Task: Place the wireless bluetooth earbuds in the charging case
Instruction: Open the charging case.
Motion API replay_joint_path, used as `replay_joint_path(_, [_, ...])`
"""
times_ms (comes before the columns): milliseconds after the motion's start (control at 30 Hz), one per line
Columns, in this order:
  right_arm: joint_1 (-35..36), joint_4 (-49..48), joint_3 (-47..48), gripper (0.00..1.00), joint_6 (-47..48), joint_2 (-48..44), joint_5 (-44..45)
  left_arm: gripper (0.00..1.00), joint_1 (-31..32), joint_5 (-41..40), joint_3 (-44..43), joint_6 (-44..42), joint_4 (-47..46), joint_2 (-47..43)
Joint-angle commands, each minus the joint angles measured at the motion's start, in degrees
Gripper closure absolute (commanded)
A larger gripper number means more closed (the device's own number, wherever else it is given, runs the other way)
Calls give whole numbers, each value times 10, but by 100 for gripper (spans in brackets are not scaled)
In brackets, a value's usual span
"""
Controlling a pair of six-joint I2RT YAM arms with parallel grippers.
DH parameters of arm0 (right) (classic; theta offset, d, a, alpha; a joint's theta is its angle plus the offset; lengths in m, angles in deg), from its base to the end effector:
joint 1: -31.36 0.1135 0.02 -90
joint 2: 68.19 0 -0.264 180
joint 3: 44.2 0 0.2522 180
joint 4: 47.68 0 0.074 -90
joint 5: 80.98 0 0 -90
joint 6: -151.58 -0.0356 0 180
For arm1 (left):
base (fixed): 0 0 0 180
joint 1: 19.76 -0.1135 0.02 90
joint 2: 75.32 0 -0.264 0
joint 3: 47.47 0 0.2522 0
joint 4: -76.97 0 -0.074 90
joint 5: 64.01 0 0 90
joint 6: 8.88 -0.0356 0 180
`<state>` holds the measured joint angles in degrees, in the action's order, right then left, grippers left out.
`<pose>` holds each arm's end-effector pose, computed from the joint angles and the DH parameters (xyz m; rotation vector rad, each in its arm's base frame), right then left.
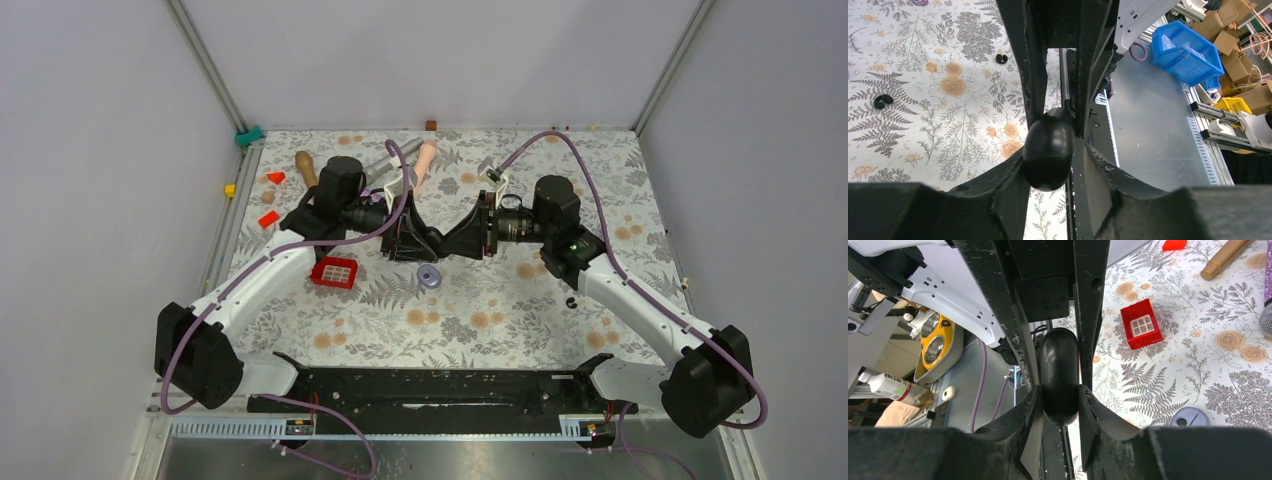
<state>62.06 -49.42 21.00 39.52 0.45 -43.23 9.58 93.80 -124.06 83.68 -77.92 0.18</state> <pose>0.2189 0.1627 0.3414 -0.8883 1.5523 1.4060 0.2331 -0.1688 0.3383 1.2087 1.6062 -1.5193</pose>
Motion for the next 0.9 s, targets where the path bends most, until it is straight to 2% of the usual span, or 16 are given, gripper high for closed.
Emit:
replay_joint_path(0, [2,3,11,76,28,2,3,61,4,22,1,-1,-29,-1])
replay_joint_path(167, [4,7,13,76,34,2,1,71,4,19,1,-2,-29,0])
replay_joint_path(367, [4,9,13,68,37,4,0,91,5,16,2,-4,-29,0])
replay_joint_path(433, [4,11,14,63,39,3,1,95,4,16,6,-8,-29,-1])
replay_joint_path(533, [4,17,16,47,44,1,4,100,5,15,10,-14,-28,-3])
replay_joint_path(667, [4,40,22,37,61,0,19,100,8,11,9,-42,-7,-6])
replay_joint_path(867, [0,62,28,33,82,-7,40,100,10,7,10,-65,12,-10])
